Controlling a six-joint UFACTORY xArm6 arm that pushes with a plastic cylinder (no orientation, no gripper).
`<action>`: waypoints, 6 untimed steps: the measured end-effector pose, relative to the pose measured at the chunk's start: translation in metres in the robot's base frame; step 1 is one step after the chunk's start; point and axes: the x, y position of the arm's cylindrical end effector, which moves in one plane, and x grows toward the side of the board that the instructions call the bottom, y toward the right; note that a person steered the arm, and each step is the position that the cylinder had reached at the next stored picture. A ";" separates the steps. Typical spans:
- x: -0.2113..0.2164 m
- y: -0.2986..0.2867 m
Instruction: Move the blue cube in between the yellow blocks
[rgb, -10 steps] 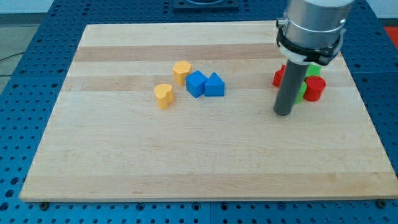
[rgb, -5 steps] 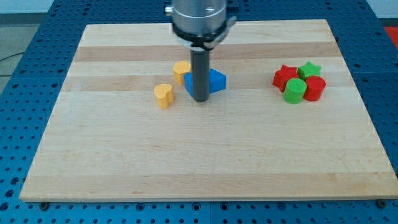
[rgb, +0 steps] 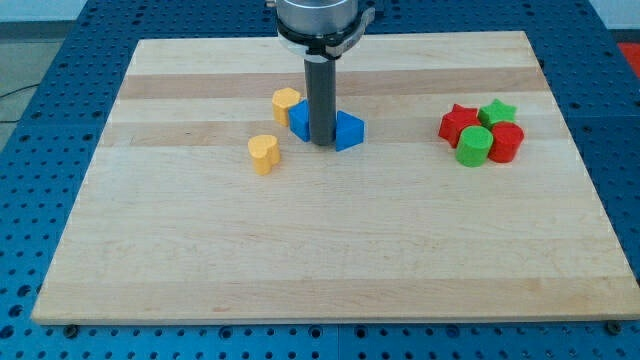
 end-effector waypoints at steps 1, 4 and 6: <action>-0.009 0.000; -0.042 -0.012; -0.062 -0.024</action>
